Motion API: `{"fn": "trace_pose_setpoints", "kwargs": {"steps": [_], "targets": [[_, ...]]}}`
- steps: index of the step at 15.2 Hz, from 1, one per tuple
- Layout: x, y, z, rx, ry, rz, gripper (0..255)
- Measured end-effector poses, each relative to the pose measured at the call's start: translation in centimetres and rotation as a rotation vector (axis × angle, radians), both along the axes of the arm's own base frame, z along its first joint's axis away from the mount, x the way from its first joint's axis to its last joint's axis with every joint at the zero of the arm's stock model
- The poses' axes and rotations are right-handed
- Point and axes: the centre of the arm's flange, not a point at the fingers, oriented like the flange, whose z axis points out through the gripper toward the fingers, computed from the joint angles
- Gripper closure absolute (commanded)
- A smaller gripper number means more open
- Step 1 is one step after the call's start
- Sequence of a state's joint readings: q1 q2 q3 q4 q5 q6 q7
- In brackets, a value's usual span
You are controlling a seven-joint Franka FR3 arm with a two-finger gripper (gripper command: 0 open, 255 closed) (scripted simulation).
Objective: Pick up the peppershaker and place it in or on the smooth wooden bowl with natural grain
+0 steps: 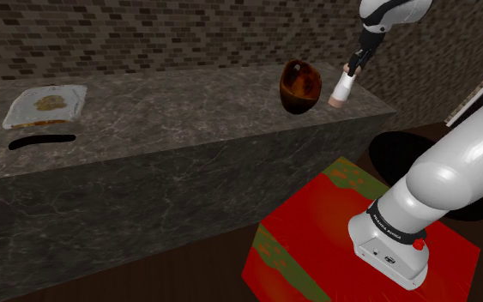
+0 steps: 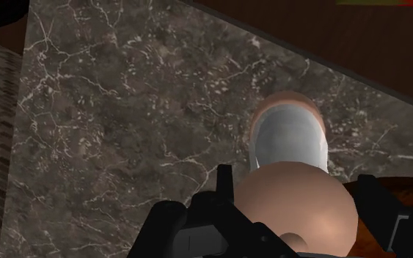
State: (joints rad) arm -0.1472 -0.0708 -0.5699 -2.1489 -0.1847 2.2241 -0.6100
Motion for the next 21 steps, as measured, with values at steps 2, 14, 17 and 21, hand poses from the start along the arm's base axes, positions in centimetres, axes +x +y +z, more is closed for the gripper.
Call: {"fn": "trace_pose_setpoints", "kwargs": {"steps": [2,14,17,21], "targets": [[0.0,0.0,1.1,0.000,0.000,0.000,255],[0.1,0.1,7.3,0.000,0.000,0.000,255],[0.0,0.0,8.9,0.000,0.000,0.000,255],[0.0,0.0,11.0,0.000,0.000,0.000,255]]}}
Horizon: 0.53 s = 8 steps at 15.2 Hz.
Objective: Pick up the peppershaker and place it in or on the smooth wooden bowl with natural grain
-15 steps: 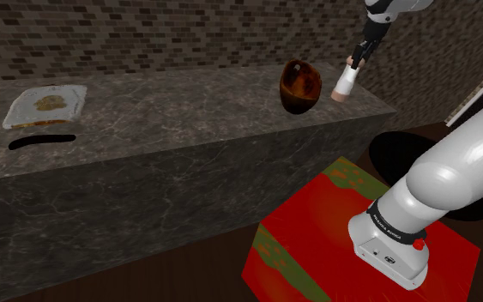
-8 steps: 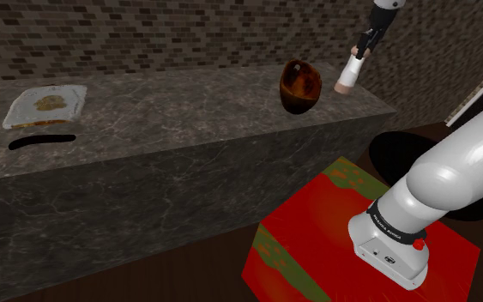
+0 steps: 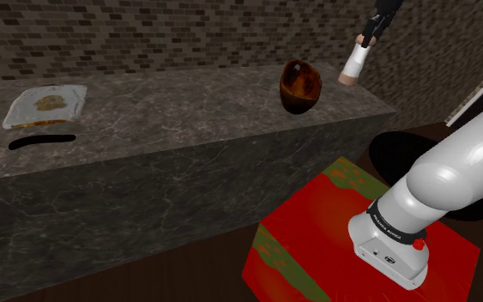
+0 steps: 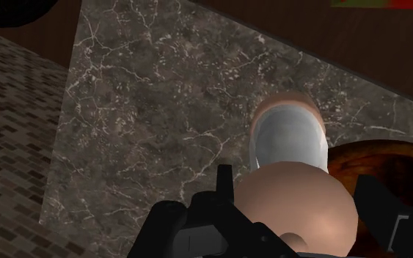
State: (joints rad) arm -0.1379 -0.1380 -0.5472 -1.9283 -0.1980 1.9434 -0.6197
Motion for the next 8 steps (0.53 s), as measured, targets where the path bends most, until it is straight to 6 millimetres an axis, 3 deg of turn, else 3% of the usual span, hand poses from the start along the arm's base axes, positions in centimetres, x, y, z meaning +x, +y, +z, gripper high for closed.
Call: {"fn": "trace_pose_setpoints", "kwargs": {"steps": [8], "targets": [[0.0,0.0,4.1,0.000,0.000,0.000,255]]}}
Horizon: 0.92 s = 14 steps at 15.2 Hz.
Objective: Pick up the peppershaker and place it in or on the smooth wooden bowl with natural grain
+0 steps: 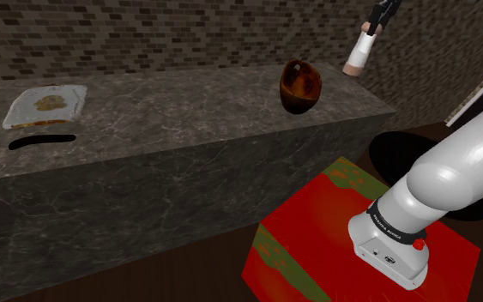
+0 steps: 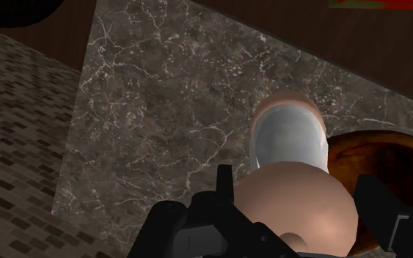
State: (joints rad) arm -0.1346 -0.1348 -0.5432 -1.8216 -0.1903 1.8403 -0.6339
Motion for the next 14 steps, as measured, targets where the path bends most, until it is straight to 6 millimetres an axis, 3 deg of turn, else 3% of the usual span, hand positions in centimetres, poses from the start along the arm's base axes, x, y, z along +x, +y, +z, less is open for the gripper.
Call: {"fn": "trace_pose_setpoints", "kwargs": {"steps": [4,14], "targets": [[0.6,0.4,2.2,0.000,0.000,0.000,255],[10.9,5.3,7.0,0.000,0.000,-0.001,255]]}}
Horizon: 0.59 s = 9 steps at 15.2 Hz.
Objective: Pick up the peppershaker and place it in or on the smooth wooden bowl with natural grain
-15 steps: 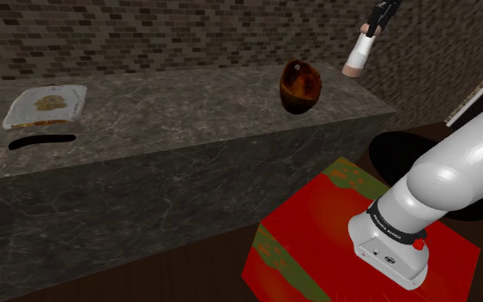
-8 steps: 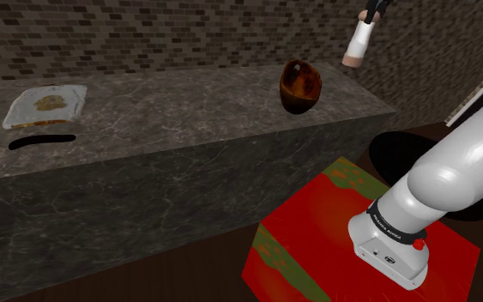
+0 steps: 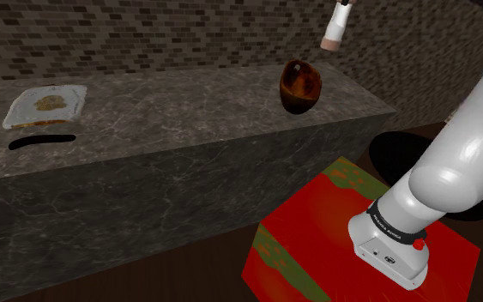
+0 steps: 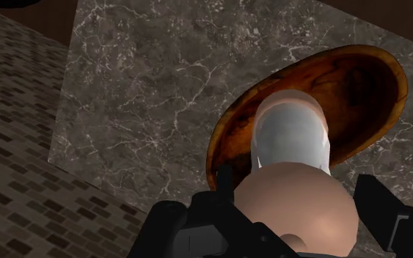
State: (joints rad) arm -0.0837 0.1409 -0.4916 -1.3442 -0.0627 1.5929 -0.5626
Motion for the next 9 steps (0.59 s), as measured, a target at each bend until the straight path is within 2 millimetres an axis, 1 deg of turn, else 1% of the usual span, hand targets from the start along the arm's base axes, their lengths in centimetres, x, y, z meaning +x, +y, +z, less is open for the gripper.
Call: {"fn": "trace_pose_setpoints", "kwargs": {"steps": [4,6,9], "targets": [[4.5,1.9,2.0,0.000,0.000,0.000,255],[5.3,2.3,1.5,0.001,0.001,0.001,255],[5.5,2.4,0.1,0.001,0.000,0.001,255]]}}
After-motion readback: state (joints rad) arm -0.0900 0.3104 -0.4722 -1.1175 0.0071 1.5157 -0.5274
